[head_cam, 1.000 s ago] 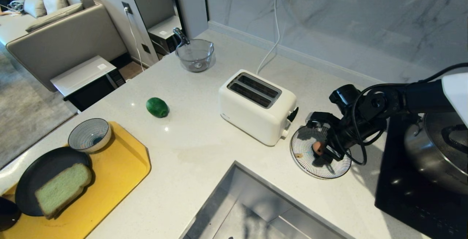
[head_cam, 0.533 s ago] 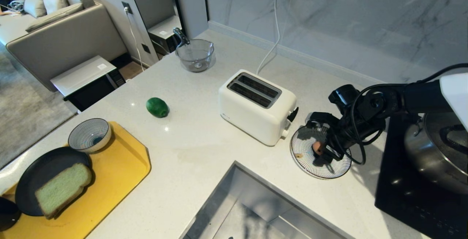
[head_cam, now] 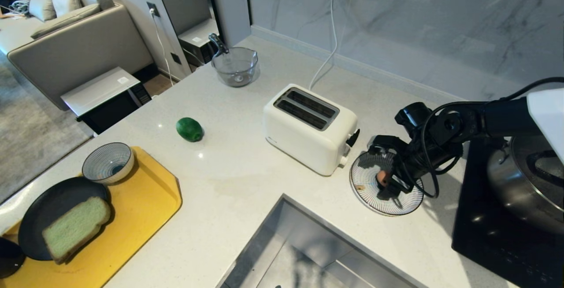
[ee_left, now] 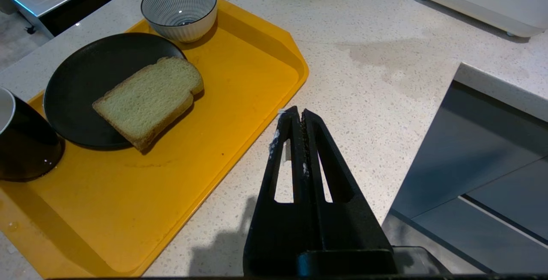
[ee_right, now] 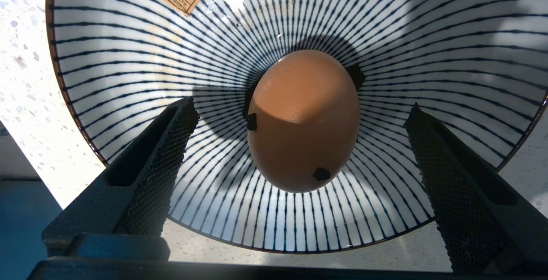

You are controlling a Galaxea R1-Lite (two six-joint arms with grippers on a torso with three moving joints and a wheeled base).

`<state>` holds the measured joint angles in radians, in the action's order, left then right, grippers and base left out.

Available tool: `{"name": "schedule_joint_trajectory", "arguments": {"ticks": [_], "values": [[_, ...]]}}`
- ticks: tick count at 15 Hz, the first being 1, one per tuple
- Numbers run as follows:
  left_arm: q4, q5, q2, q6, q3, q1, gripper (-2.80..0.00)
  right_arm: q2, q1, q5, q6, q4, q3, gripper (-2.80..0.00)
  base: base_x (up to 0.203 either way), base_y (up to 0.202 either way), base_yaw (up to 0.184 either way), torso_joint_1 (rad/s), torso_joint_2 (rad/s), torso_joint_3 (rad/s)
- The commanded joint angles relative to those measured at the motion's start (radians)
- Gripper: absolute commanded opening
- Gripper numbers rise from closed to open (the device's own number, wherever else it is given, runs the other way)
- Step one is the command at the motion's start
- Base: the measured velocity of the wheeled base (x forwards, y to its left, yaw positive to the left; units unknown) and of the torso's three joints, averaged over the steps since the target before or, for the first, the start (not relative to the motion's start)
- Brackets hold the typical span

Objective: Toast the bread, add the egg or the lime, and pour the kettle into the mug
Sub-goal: Pick up the egg

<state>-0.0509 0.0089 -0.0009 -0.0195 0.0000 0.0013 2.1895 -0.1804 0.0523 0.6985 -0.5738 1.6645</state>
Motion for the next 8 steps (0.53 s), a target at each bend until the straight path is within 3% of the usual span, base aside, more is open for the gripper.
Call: {"name": "schedule_joint_trajectory", "arguments": {"ticks": [1, 8], "values": [[-0.001, 0.000, -0.002, 0.000, 0.017, 0.000, -2.80, 0.003, -0.001, 0.001, 0.006, -0.003, 0.004, 0.00, 0.000, 0.000, 0.000, 0.000, 0.00, 0.000], [0.000, 0.000, -0.002, 0.000, 0.017, 0.000, -2.80, 0.009, -0.007, 0.000, 0.039, -0.004, 0.003, 0.00, 0.000, 0.000, 0.000, 0.000, 0.00, 0.000]]}}
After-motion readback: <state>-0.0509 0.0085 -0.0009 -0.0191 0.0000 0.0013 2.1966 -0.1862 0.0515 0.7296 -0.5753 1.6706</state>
